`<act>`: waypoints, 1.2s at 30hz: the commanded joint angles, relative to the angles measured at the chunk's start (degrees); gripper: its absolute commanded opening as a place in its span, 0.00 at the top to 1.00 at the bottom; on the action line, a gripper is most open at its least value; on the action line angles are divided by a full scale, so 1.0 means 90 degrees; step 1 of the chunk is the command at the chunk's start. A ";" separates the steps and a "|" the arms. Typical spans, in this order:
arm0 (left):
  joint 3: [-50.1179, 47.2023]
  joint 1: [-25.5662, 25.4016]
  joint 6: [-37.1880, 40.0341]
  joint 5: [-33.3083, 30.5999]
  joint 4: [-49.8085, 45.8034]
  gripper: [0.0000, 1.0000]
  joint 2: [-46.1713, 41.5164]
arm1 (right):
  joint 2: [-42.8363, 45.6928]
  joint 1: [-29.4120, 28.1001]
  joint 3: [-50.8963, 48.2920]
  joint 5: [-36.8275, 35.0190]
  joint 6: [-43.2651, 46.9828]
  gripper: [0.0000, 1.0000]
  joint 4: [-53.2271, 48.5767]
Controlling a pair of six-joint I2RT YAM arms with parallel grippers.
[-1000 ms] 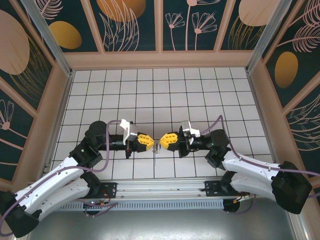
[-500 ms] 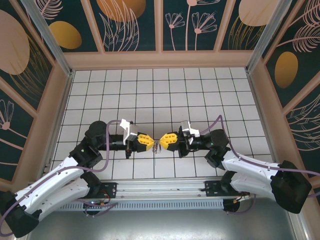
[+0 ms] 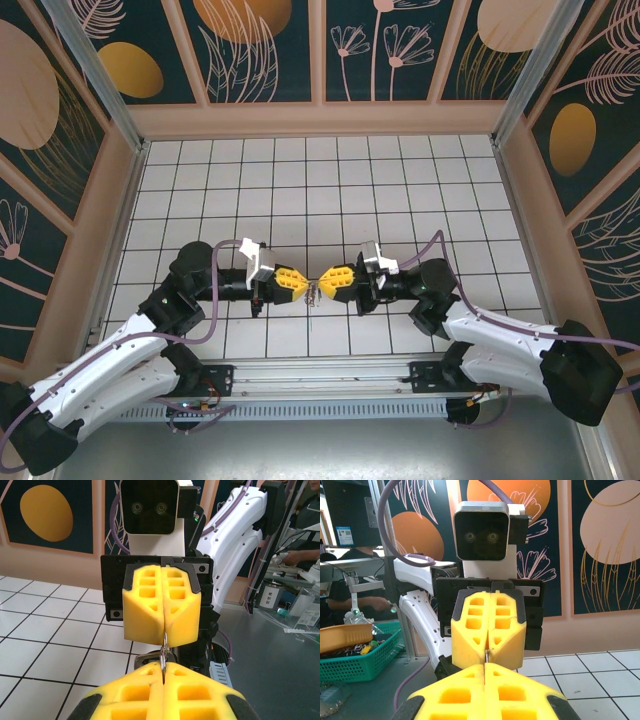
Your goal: Put the keys on the keyring
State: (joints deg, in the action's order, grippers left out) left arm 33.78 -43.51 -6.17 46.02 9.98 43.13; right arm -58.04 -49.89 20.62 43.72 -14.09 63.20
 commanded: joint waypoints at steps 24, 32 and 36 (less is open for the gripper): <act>0.0209 -0.0068 0.0212 -0.0103 0.0047 1.00 -0.0138 | 0.0179 -0.0033 0.0590 -0.0793 -0.0156 1.00 -0.1181; 0.0198 -0.0068 0.0226 -0.0122 0.0063 1.00 -0.0173 | 0.0287 0.0004 0.0524 -0.0969 -0.0202 1.00 -0.1260; 0.0202 -0.0077 0.0225 -0.0132 0.0058 1.00 -0.0190 | 0.0325 0.0032 0.0482 -0.1028 -0.0252 1.00 -0.1277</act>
State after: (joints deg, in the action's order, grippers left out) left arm 33.78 -43.51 -5.52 42.28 8.75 42.70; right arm -55.94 -50.04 24.18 38.44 -15.59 52.45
